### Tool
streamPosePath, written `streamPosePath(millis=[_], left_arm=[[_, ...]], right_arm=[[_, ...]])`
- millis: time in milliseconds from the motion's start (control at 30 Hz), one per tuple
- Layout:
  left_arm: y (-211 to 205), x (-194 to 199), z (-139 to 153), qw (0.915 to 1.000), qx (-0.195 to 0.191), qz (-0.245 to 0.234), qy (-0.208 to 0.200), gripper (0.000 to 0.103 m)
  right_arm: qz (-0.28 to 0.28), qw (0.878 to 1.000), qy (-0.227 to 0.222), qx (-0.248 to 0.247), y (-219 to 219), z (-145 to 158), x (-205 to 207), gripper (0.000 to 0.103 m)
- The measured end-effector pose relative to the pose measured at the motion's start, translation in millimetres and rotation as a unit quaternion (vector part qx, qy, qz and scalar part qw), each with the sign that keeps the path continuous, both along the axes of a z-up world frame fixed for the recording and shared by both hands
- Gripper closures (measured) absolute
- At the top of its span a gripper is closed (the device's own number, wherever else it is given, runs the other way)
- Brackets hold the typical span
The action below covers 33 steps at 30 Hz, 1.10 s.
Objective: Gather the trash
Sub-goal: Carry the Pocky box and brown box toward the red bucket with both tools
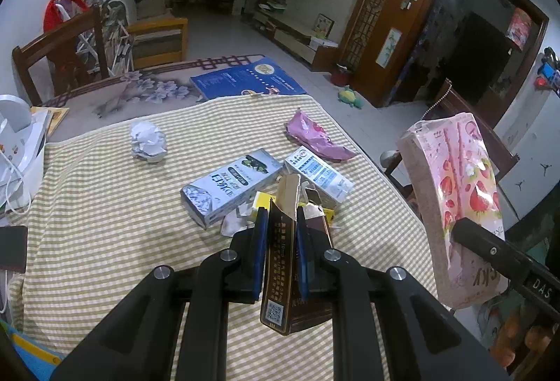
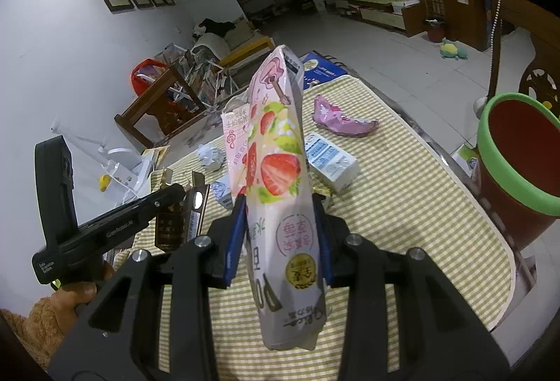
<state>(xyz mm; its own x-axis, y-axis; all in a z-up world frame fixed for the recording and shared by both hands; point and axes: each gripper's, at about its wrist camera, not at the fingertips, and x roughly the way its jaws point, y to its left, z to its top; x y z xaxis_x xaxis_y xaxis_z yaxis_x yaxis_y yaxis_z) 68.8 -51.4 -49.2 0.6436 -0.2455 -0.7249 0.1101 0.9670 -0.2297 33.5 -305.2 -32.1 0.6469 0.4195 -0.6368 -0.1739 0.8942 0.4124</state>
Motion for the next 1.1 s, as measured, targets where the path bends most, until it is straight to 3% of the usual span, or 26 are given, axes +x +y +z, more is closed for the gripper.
streamPosePath(millis=[333, 733, 1100], left_arm=[[-9.0, 4.9, -0.2, 1.0, 0.001, -0.001, 0.002, 0.09], [-51.8, 20.6, -7.9, 0.9995, 0.005, -0.03, 0.012, 0.09], [-76.4, 32.3, -12.2, 0.9997, 0.008, -0.015, 0.019, 0.09]], right_arm=[[-0.009, 1.0, 0.006, -0.009, -7.3, 0.9, -0.5, 0.068], [-0.038, 0.999, 0.009, -0.006, -43.5, -2.5, 3.8, 0.068], [-0.027, 1.0, 0.015, 0.001, -70.8, -8.8, 25.2, 0.068]])
